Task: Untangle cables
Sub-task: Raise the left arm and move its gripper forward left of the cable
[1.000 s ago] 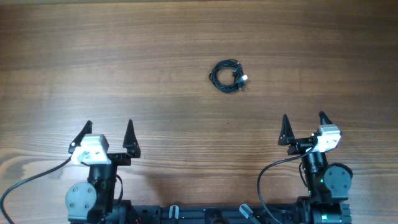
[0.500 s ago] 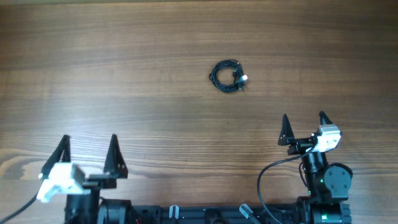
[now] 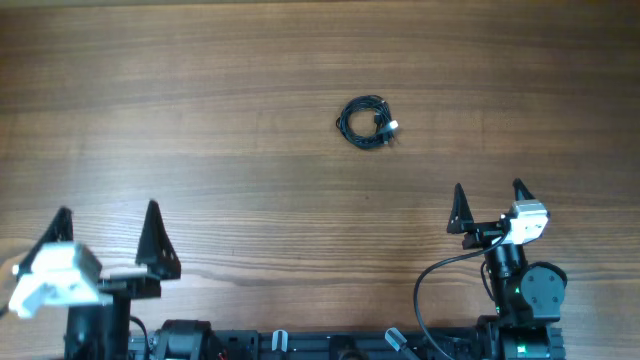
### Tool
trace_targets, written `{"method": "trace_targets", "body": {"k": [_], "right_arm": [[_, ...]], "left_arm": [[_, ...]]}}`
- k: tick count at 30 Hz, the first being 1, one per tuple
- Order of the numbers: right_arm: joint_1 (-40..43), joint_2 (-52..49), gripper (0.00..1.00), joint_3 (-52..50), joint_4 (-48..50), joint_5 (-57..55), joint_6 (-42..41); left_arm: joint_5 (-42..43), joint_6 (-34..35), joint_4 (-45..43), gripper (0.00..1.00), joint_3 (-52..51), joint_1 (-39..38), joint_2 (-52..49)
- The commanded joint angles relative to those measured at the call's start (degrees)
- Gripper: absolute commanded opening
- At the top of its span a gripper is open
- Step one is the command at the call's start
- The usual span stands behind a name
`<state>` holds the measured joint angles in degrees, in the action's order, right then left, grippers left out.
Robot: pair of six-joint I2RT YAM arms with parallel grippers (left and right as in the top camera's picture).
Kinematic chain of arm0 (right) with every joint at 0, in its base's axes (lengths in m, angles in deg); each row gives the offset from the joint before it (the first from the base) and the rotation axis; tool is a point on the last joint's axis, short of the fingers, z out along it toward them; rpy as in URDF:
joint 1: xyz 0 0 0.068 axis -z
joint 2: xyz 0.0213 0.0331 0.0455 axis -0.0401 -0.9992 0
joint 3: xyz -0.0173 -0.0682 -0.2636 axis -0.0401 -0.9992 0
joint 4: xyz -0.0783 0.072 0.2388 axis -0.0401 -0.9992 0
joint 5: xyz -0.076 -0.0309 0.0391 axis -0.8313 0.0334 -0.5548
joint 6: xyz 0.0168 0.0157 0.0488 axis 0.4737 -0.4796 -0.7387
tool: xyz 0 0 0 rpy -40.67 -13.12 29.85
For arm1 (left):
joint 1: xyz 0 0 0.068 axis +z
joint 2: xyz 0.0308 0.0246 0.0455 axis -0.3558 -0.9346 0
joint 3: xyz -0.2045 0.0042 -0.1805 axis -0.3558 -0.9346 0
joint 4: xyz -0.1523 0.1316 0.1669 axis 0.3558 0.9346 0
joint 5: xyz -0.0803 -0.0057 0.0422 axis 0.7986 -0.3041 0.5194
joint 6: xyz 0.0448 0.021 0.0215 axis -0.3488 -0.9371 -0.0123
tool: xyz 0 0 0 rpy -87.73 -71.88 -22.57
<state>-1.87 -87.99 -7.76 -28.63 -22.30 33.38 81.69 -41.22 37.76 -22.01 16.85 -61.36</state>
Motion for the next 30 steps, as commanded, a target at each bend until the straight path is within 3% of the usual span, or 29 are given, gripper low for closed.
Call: {"method": "trace_targets", "body": {"k": [1,4,15,22,30], "right_arm": [[-0.2,0.6,1.0,-0.1,0.1,0.1,-0.8],[-0.2,0.6,1.0,-0.1,0.1,0.1,-0.8],[-0.2,0.6,1.0,-0.1,0.1,0.1,-0.8],[-0.2,0.6,1.0,-0.1,0.1,0.1,-0.8],[-0.2,0.6,1.0,-0.1,0.1,0.1,-0.8]], "left_arm": [[-1.0,-4.4,0.4,1.0,2.9,0.4,-6.8],[-0.9,-9.1,-0.6,1.0,3.5,0.3,-11.7],[0.3,-11.2,-15.0,1.0,3.5,-1.6,-30.6],[-1.0,-11.2,-28.3,1.0,3.5,-0.8,-37.0],[-0.6,-11.2,-32.4,1.0,3.5,2.4,-43.2]]}}
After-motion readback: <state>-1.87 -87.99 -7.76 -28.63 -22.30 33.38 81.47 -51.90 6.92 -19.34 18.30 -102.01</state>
